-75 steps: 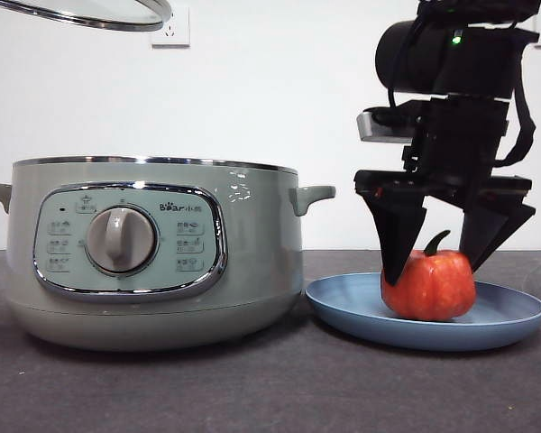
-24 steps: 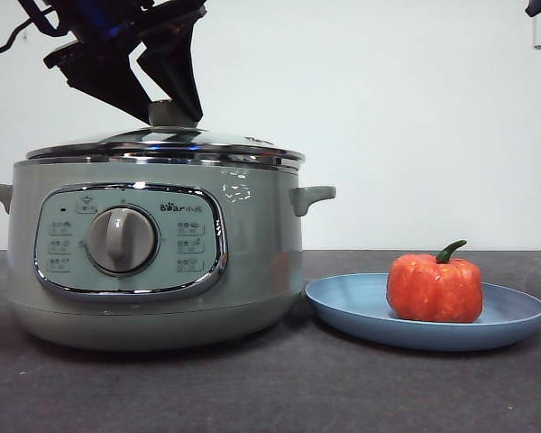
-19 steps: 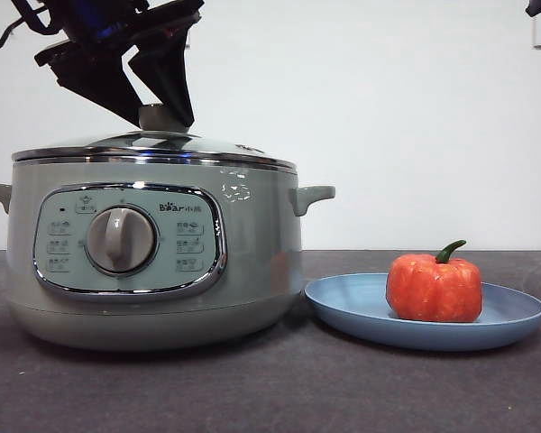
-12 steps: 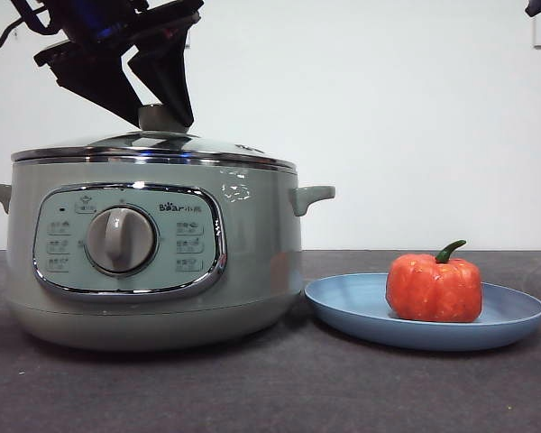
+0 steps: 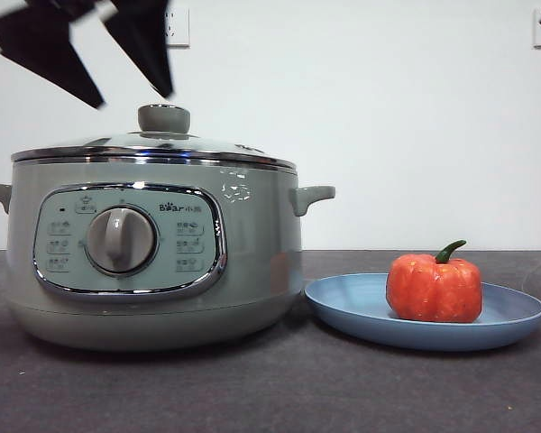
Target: Take the pumpkin out from the steamer,put the pumpkin in the blue plate,close the lid
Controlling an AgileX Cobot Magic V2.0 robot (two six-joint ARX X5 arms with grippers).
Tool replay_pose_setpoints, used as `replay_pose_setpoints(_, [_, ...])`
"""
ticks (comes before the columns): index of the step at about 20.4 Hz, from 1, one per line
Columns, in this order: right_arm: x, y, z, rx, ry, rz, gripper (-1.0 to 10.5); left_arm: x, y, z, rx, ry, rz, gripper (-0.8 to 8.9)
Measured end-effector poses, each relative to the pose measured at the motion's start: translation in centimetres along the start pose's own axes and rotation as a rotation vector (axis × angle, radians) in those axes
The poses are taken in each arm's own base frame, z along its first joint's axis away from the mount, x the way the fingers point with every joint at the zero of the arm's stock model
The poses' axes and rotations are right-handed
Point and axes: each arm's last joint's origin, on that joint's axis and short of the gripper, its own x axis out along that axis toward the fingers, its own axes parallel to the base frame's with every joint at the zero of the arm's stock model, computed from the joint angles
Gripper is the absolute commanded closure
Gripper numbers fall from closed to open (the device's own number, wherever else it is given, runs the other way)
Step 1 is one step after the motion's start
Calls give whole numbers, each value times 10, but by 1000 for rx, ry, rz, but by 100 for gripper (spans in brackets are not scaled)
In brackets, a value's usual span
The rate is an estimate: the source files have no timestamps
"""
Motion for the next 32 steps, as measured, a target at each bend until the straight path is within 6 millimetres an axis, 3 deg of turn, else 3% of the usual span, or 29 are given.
replay_pose_setpoints(1, [0,0,-2,-1,24,-3,438,-10,0,-5,1,21,-19,393])
replay_pose_setpoints(2, [0,0,-4,-2,38,-4,519,-19,0,-10,3,48,-44,501])
replay_pose_setpoints(4, [-2,0,-4,0,33,3,706,-35,0,-17,17,72,-93,812])
replay_pose_setpoints(7, [-15,4,-2,-11,-61,32,947,-60,0,-20,59,-16,-123,822])
replay_pose_setpoints(10, [-31,5,-4,-16,-178,4,965,-84,-2,-21,93,-138,-115,822])
replay_pose_setpoints(12, [-30,4,-16,-12,-231,-13,965,-96,0,-29,90,-244,-56,822])
replay_pose_setpoints(19, [2,0,-84,34,-440,41,964,-71,4,-109,68,-374,-2,822])
replay_pose_setpoints(22, [9,-1,-93,74,-417,42,963,-70,5,-115,55,-368,-4,817])
replay_pose_setpoints(32, [13,-2,-98,131,-355,24,963,-64,5,-123,45,-261,-4,817])
